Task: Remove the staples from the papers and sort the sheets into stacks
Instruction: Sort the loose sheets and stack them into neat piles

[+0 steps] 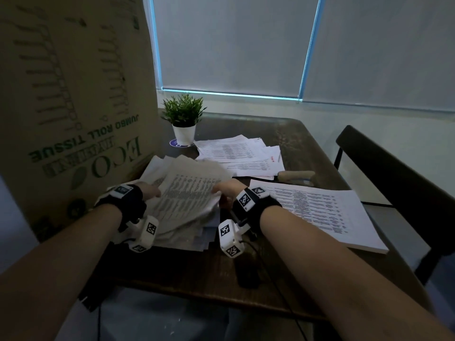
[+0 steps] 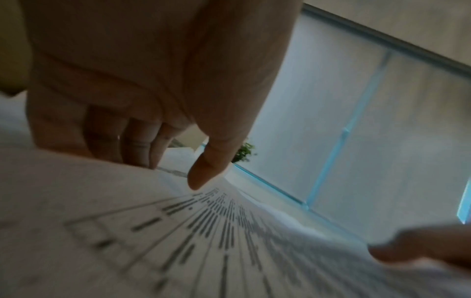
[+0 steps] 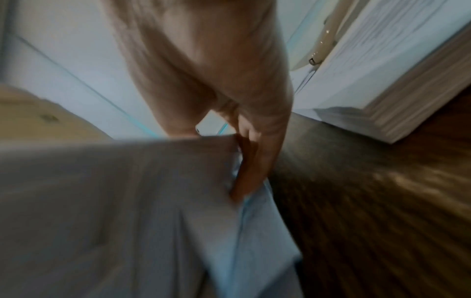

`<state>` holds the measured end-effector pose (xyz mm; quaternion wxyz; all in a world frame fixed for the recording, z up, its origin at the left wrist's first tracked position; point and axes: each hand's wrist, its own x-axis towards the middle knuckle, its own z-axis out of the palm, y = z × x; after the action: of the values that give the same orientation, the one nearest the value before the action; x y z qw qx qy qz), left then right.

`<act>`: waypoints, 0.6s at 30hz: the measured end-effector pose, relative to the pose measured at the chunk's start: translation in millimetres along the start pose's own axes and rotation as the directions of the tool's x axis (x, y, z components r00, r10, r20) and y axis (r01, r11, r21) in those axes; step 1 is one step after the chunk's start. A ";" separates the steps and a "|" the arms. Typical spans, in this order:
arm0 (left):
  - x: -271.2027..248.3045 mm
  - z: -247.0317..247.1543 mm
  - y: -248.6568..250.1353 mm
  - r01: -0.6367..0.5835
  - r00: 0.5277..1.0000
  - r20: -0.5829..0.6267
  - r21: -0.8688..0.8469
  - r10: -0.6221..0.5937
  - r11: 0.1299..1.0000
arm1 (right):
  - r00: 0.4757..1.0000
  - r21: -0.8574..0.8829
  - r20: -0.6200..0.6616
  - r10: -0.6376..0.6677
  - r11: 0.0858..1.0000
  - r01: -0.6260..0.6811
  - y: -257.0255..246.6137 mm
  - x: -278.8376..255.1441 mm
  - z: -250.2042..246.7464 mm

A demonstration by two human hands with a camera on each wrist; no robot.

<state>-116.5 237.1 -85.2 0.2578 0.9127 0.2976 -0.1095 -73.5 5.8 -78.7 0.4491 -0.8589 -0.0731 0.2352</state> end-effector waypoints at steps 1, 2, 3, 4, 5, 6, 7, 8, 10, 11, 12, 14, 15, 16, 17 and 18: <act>-7.2 2.6 5.3 -0.014 1.000 -0.007 0.040 0.015 0.999 | 1.000 -0.088 0.023 -0.013 0.996 0.015 -0.1 -1.4 1.7; -8.4 6.2 9.1 -0.027 1.000 0.012 0.094 0.026 0.995 | 1.000 -0.132 0.027 -0.010 0.991 0.014 3.2 -2.7 3.7; -8.8 8.6 13.2 -0.051 0.998 0.036 0.122 0.047 0.991 | 0.999 -0.186 0.030 -0.013 0.982 0.019 5.0 -3.8 3.4; -9.7 10.8 17.0 -0.070 0.996 0.065 0.128 0.062 0.989 | 0.999 -0.208 0.039 -0.004 0.978 0.012 6.6 -6.1 3.0; -9.0 11.4 16.2 -0.083 0.992 0.100 0.103 0.073 0.991 | 0.999 -0.289 0.051 -0.021 0.957 0.034 9.0 -6.3 1.3; -6.8 10.3 14.1 -0.071 0.991 0.118 0.047 0.065 0.996 | 0.999 -0.332 0.045 -0.014 0.943 0.029 9.3 -6.2 0.5; -7.4 7.8 11.8 -0.050 0.991 0.121 -0.027 0.053 0.998 | 1.000 -0.366 0.023 -0.016 0.930 0.023 9.4 -4.9 -1.0; -4.9 4.9 7.5 -0.044 0.995 0.082 -0.107 0.053 0.993 | 1.000 -0.379 -0.016 -0.006 0.925 0.000 7.2 -8.8 -3.7; 3.4 -4.9 -2.3 -0.073 0.994 -0.096 -0.139 0.060 0.988 | 0.995 -0.357 -0.090 -0.043 0.934 0.008 8.9 -7.8 -14.2; 6.8 -10.5 -7.3 -0.095 0.982 -0.178 -0.164 0.065 0.982 | 0.993 -0.331 -0.107 -0.047 0.944 0.009 11.6 -5.0 -22.4; 8.9 -15.6 -10.7 -0.091 0.977 -0.207 -0.227 0.043 0.970 | 0.990 -0.295 -0.133 -0.047 0.955 0.006 14.7 -6.0 -29.7; 6.7 -19.6 -14.2 -0.085 0.982 -0.187 -0.314 0.026 0.946 | 0.986 -0.168 -0.169 -0.006 0.985 -0.023 20.6 -4.4 -46.4; 4.8 -18.4 -15.5 -0.068 0.989 -0.150 -0.346 0.016 0.936 | 0.980 -0.037 -0.197 0.025 0.999 -0.032 23.8 -2.1 -55.6; 1.9 -16.3 -15.0 -0.044 0.995 -0.099 -0.368 0.008 0.929 | 0.977 0.063 -0.202 0.064 0.997 -0.052 27.7 2.3 -62.3; 0.5 -11.7 -14.9 -0.021 1.000 -0.029 -0.406 0.010 0.914 | 0.982 0.106 -0.167 0.086 0.992 -0.069 34.0 8.2 -68.7; -0.7 -4.7 -14.5 0.013 0.999 0.035 -0.419 0.002 0.908 | 0.987 0.125 -0.131 0.096 0.989 -0.079 41.4 13.3 -72.4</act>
<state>-125.6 249.3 -86.9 0.4524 0.8333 0.3122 -0.0594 -31.3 -67.4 -81.4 0.4927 -0.8470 0.0099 0.1994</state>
